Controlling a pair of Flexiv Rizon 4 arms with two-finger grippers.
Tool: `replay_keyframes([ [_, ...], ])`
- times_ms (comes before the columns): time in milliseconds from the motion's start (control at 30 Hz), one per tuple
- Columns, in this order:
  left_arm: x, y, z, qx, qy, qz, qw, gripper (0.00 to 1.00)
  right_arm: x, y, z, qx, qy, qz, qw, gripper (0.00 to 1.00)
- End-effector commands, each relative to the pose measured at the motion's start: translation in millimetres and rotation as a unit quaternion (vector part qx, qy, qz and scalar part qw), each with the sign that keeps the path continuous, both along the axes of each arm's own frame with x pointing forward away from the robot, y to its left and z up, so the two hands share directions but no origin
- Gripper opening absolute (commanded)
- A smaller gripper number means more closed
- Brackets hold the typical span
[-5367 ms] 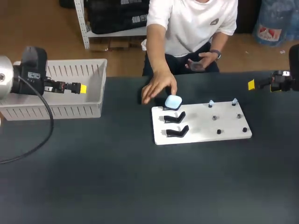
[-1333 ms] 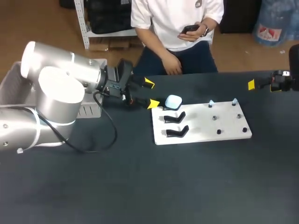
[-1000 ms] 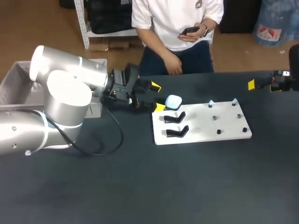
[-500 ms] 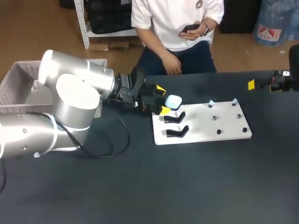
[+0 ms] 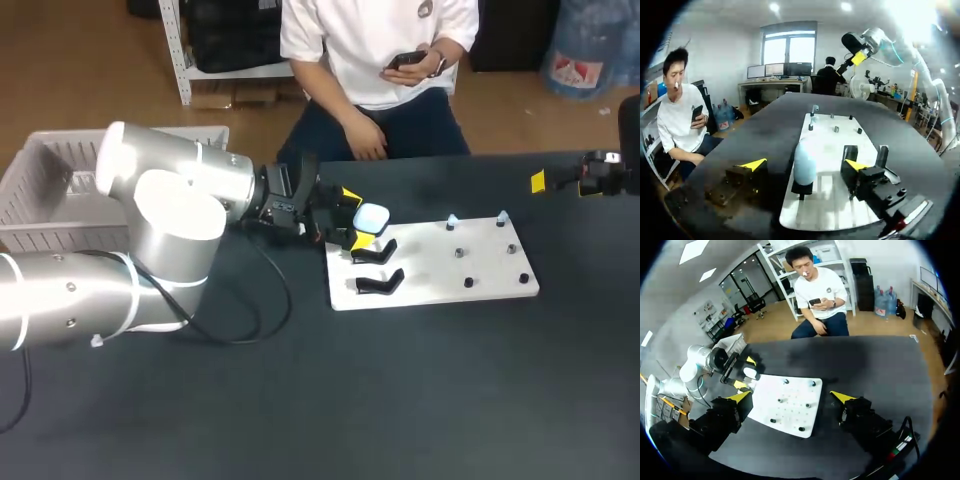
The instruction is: Pick up each earbud case from the left stands, insert the matching earbuds, close the lid, and place the case in the box.
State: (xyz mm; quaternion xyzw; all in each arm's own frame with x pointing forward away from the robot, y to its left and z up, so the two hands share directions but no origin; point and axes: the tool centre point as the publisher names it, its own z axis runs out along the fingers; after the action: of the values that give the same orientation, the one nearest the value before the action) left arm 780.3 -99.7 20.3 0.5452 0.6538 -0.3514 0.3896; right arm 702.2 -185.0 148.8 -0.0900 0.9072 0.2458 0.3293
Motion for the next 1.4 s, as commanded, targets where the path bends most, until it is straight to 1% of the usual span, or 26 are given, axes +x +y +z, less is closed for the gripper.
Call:
replay_keyframes([
  [33,1.5,-2,-0.9,-0.005,-0.002,0.0,1.0,1.0,-0.1,0,0,0.0,0.0,0.0,1.0,1.0],
  [200,1.4,-4,0.0,-0.006,-0.003,-0.002,1.0,1.0,-0.1,0,0,0.0,0.0,0.0,1.0,1.0],
  [267,1.8,-5,-0.6,-0.008,-0.002,-0.004,1.0,0.96,-0.1,0,0,0.0,0.0,0.0,1.0,1.0],
  [300,2.0,-5,-1.1,-0.008,-0.001,-0.005,1.0,0.95,-0.1,0,0,0.0,0.0,0.0,1.0,1.0],
  [367,2.2,-6,-1.2,-0.009,-0.001,-0.007,1.0,0.85,-0.1,0,0,0.0,0.0,0.0,1.0,1.0],
  [433,2.4,-7,-1.1,-0.009,-0.001,-0.01,1.0,0.82,-0.1,0,0,0.0,0.0,0.0,1.0,1.0],
  [500,2.3,-7,-1.5,-0.009,-0.001,-0.013,1.0,0.74,-0.1,0,0,0.0,0.0,0.0,1.0,1.0],
  [533,2.2,-8,-1.9,-0.009,-0.001,-0.013,1.0,0.72,-0.1,0,0,0.0,0.0,0.0,1.0,1.0],
  [800,2.9,-9,-3.5,-0.014,0.002,-0.016,1.0,0.72,-0.1,0,0,0.0,0.0,0.0,1.0,1.0],
  [867,3.5,-10,-4.7,-0.014,0.003,-0.016,1.0,0.69,-0.1,0,0,0.0,0.0,0.0,1.0,1.0],
  [1167,5.5,-11,-6.3,-0.016,0.007,-0.018,1.0,0.63,-0.1,0,0,0.0,0.0,0.0,1.0,1.0],
  [1400,7.2,-12,-8.0,-0.016,0.008,-0.02,1.0,0.51,-0.1,0,0,0.0,0.0,0.0,1.0,1.0],
])
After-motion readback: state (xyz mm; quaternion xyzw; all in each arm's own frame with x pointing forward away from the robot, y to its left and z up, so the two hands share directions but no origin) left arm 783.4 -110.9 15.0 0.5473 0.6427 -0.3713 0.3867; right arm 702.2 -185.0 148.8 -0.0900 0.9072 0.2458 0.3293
